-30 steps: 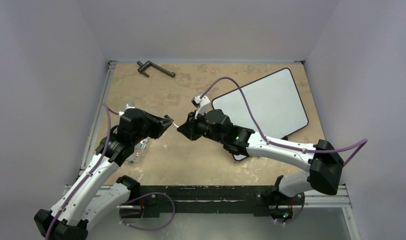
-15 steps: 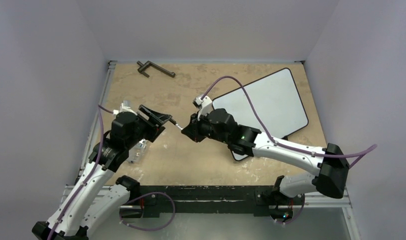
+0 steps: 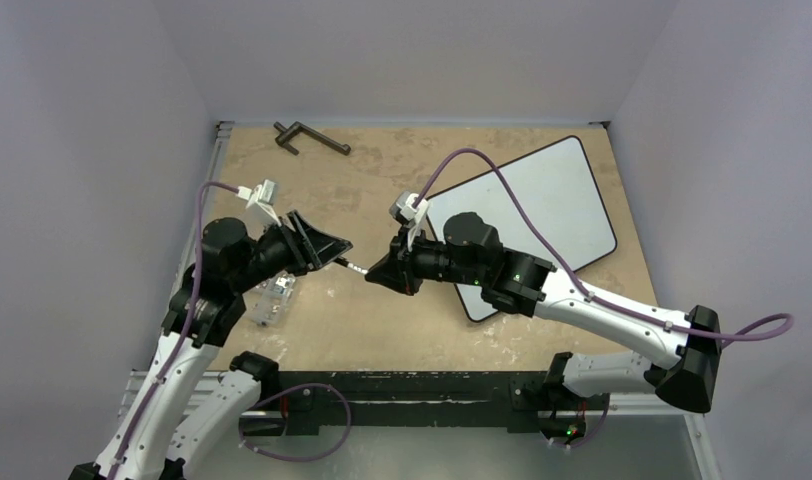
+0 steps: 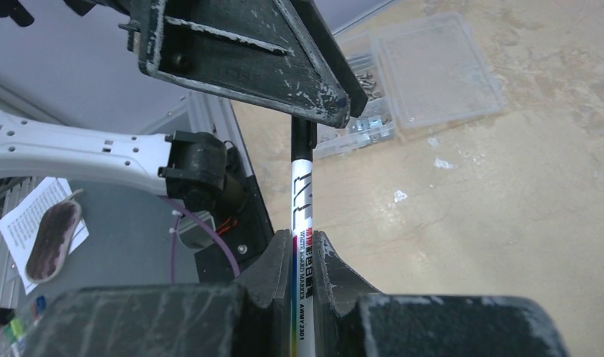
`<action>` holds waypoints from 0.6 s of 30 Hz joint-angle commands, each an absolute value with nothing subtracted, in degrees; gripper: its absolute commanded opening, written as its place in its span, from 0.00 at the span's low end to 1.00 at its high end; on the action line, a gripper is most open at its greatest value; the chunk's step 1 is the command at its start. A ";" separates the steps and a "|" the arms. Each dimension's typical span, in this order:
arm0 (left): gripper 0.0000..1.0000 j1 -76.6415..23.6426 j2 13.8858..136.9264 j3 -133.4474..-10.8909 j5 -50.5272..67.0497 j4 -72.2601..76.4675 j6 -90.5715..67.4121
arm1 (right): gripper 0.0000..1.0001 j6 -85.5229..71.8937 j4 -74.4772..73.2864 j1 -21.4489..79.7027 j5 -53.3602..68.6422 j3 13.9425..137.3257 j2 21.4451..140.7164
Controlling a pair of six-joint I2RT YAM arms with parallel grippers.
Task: Write a sentence on the whiteboard
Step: Pass from the right arm to the left
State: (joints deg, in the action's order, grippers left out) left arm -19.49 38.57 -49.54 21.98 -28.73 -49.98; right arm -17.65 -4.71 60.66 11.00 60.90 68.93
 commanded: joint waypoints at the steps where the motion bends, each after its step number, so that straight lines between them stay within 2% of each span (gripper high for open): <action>1: 0.48 -19.07 37.46 -52.71 32.79 -22.61 -43.18 | 0.00 -15.30 -3.96 60.56 16.06 63.68 67.58; 5: 0.42 -18.96 37.81 -54.67 37.23 -23.19 -41.68 | 0.00 -13.85 -1.86 60.43 17.52 62.13 65.65; 13: 0.45 -18.03 36.84 -56.57 43.71 -24.01 -40.71 | 0.00 -12.16 2.27 59.00 22.71 59.94 62.36; 18: 0.40 -17.85 36.90 -55.30 47.41 -18.88 -43.92 | 0.00 -11.23 2.11 58.73 23.55 60.12 62.38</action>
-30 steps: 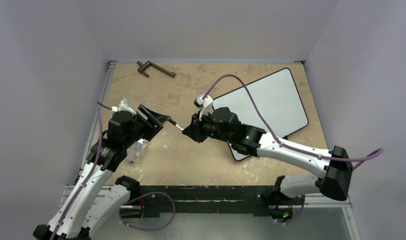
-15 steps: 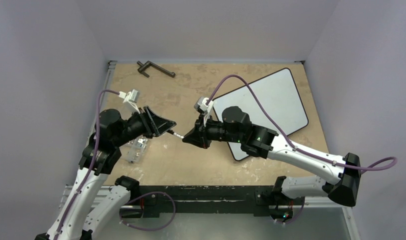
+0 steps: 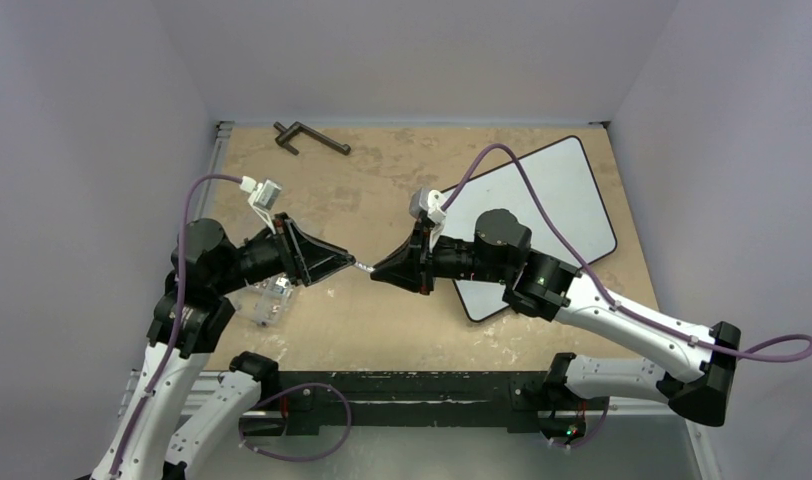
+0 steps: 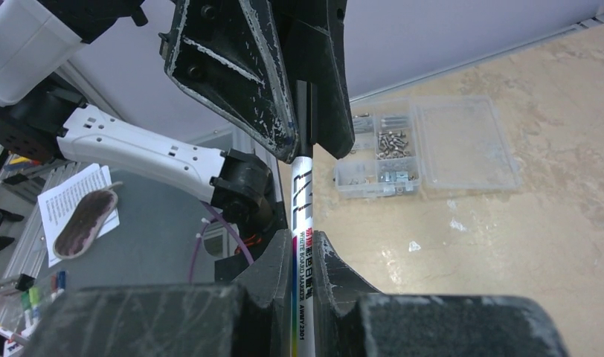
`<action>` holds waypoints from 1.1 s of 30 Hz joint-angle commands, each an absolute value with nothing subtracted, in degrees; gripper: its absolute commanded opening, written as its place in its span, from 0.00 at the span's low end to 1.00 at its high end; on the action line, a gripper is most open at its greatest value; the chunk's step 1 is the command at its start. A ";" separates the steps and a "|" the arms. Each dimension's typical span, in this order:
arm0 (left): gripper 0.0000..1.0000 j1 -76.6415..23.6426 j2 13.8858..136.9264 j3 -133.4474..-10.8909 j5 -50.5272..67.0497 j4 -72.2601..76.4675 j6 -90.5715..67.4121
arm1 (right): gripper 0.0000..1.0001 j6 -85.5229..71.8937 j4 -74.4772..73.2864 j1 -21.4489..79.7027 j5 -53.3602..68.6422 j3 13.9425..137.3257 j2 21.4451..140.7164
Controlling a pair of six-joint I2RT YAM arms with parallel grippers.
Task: Write a sentence on the whiteboard
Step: Pass from the right arm to the left
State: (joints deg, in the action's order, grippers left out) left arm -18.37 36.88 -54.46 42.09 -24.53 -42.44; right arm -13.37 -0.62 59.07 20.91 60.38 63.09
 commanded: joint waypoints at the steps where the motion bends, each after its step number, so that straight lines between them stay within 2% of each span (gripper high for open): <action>1: 0.37 -17.84 36.96 -55.19 48.10 -18.14 -44.47 | 0.00 -11.18 2.14 58.64 23.67 60.19 62.40; 5: 0.30 -17.78 37.25 -55.36 48.72 -17.66 -44.74 | 0.00 -10.92 2.12 58.46 24.41 60.20 62.32; 8: 0.21 -17.75 37.39 -55.58 48.76 -18.17 -44.58 | 0.00 -10.75 2.16 58.30 24.06 60.14 61.98; 12: 0.17 -17.75 37.28 -56.23 48.26 -20.18 -43.55 | 0.00 -10.72 2.36 58.02 23.74 60.05 61.58; 15: 0.00 -17.75 37.25 -56.68 47.30 -21.57 -43.20 | 0.00 -10.79 2.54 58.02 23.64 59.99 61.52; 17: 0.00 -17.75 37.06 -56.18 45.92 -21.03 -44.29 | 0.00 -11.45 2.90 58.03 22.99 59.94 61.52; 18: 0.00 -17.75 36.71 -55.44 44.75 -19.88 -45.63 | 0.11 -12.00 3.20 58.01 22.47 59.90 61.52; 19: 0.00 -17.75 36.25 -54.45 43.86 -17.29 -47.98 | 0.38 -13.10 3.74 57.96 22.07 59.73 61.41; 20: 0.00 -17.75 35.77 -53.37 42.91 -15.20 -49.80 | 0.55 -14.12 4.87 57.92 21.82 59.50 61.06; 21: 0.00 -17.75 35.40 -52.51 42.09 -13.04 -51.69 | 0.68 -15.96 6.46 57.92 21.47 58.89 60.74; 23: 0.00 -17.75 35.02 -51.21 40.21 -9.75 -54.81 | 0.81 -20.97 11.36 57.92 20.90 57.32 60.65; 25: 0.00 -17.75 34.90 -50.08 38.59 -6.05 -57.82 | 0.86 -25.86 15.98 57.92 21.09 56.14 61.39; 28: 0.00 -17.73 35.25 -48.92 37.26 0.06 -62.27 | 0.86 -31.14 21.22 57.92 19.69 54.69 61.84; 31: 0.00 -17.74 35.50 -48.42 35.64 3.87 -64.81 | 0.80 -33.48 25.28 57.90 19.01 54.21 61.15; 33: 0.00 -17.75 35.42 -47.78 34.59 5.77 -66.14 | 0.71 -34.09 25.40 57.91 18.21 55.28 61.01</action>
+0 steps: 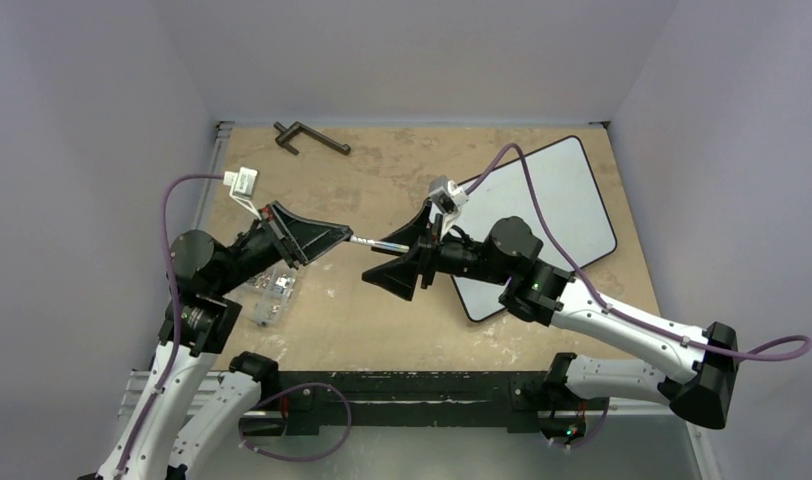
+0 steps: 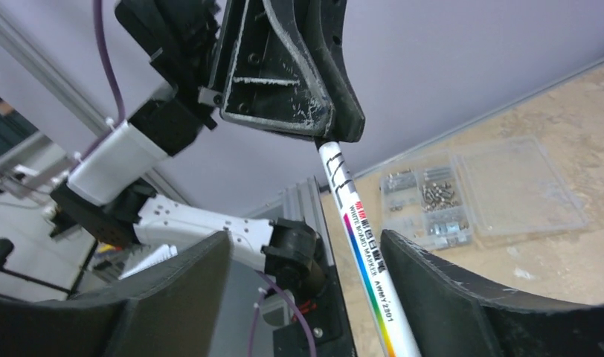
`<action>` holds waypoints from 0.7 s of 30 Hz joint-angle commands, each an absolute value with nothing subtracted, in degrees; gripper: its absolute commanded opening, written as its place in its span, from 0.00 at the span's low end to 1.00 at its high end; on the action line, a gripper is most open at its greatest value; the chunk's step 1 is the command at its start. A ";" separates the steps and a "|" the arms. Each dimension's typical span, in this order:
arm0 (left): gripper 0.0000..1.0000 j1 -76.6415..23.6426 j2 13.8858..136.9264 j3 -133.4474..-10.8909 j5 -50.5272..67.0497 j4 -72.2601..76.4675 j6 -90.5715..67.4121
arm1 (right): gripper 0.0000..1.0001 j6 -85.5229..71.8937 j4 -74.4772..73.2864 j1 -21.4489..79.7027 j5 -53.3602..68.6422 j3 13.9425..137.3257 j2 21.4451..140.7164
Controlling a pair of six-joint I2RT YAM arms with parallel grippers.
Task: Write a sentence on the whiteboard
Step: Pass from the right arm to the left, then pass from the left arm to the right
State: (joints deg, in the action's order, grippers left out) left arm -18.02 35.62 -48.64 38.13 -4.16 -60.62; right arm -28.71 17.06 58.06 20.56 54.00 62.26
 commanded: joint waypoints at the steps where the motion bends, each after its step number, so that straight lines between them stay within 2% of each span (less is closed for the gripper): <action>1: 0.00 -17.71 35.42 -47.33 34.35 7.08 -66.98 | 0.68 -34.55 25.65 57.94 17.80 55.58 61.00; 7: 0.00 -17.75 36.11 -45.21 33.68 12.72 -70.90 | 0.57 -37.25 30.42 57.90 16.83 56.83 61.93; 21: 0.00 -17.75 37.46 -45.97 33.29 10.49 -70.68 | 0.27 -37.96 32.72 57.84 20.92 62.64 65.57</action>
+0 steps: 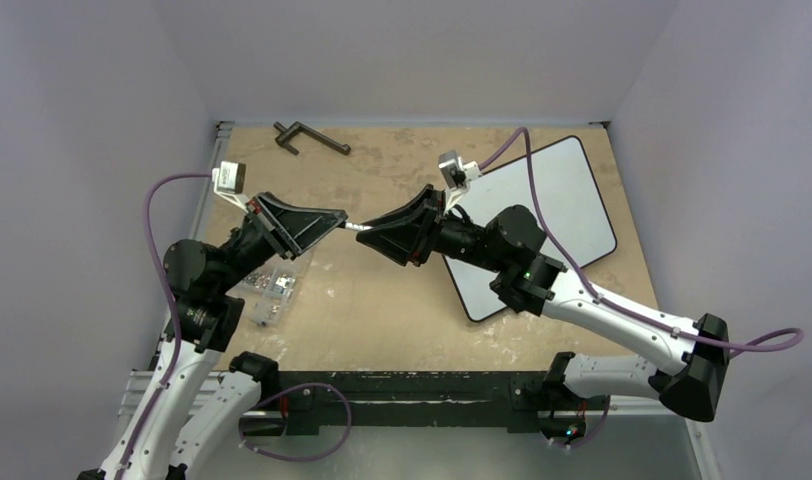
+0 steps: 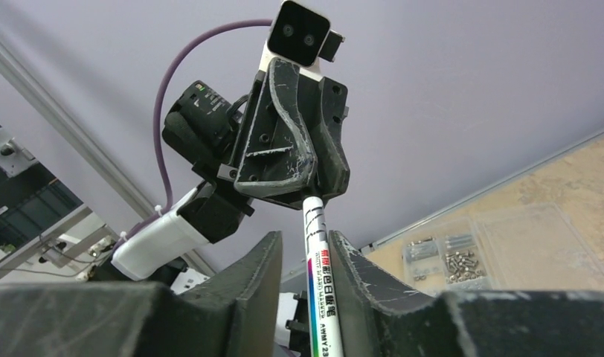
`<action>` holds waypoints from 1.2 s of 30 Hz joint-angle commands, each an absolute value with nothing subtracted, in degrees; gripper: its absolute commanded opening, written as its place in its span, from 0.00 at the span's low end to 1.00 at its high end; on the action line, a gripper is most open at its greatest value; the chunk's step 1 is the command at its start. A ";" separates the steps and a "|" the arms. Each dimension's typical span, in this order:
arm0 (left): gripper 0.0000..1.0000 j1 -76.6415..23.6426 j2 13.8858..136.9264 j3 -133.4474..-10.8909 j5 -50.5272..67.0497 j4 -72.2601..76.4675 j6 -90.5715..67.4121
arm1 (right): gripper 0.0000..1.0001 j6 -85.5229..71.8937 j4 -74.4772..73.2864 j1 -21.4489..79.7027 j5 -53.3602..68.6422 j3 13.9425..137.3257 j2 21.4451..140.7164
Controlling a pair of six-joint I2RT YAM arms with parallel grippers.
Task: Write a sentence on the whiteboard
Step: Pass from the left arm to the right
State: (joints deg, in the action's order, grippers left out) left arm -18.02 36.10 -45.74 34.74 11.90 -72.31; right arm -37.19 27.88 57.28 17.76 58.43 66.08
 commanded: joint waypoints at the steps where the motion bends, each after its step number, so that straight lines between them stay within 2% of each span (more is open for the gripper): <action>1: 0.00 -17.75 37.38 -45.80 32.99 10.54 -70.67 | 0.26 -37.78 32.56 57.83 20.92 62.78 65.57; 10: 0.00 -17.75 35.84 -43.64 30.73 11.92 -71.29 | 0.24 -38.15 33.62 57.83 21.68 63.10 66.60; 16: 0.00 -17.62 34.66 -43.88 28.95 9.48 -70.48 | 0.37 -38.54 35.03 57.83 24.04 63.46 66.95; 28: 0.00 -17.23 33.88 -44.40 27.63 7.16 -71.22 | 0.35 -36.46 37.63 57.83 26.60 62.50 64.58; 36: 0.00 -16.70 32.86 -44.53 26.84 4.92 -70.84 | 0.45 -35.91 37.77 57.83 26.96 62.80 64.21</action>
